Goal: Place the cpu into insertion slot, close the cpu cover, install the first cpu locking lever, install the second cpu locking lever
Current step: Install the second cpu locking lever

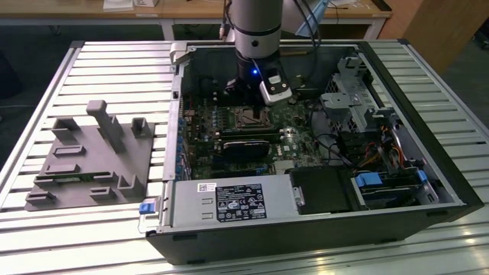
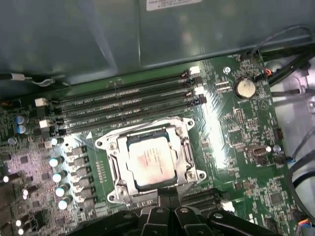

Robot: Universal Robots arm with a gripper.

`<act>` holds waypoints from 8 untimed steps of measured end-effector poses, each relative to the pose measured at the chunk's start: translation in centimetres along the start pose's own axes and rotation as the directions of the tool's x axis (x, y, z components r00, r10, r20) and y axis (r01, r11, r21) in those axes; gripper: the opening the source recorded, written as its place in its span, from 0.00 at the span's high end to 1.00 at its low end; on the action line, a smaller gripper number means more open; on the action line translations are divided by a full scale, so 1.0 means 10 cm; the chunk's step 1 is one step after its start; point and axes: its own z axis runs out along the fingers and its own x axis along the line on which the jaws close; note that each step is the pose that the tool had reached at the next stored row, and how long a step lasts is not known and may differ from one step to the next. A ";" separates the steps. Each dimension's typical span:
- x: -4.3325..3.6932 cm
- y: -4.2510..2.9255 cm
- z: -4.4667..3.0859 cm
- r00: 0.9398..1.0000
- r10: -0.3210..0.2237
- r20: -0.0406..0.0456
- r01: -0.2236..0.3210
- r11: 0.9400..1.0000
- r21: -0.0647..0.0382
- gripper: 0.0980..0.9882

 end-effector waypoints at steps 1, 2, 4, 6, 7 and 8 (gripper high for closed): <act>-0.004 -0.017 -0.003 1.000 0.000 0.000 0.000 1.000 0.000 0.99; -0.010 -0.037 -0.004 1.000 0.000 0.000 0.000 1.000 0.000 0.99; -0.022 -0.084 -0.005 1.000 0.000 0.000 0.000 1.000 0.000 0.99; -0.030 -0.117 -0.007 1.000 0.000 0.000 0.000 1.000 0.000 0.99; -0.030 -0.123 -0.007 1.000 0.000 0.000 0.000 1.000 0.000 0.99; -0.024 -0.129 -0.006 1.000 0.000 0.000 0.000 1.000 0.000 0.99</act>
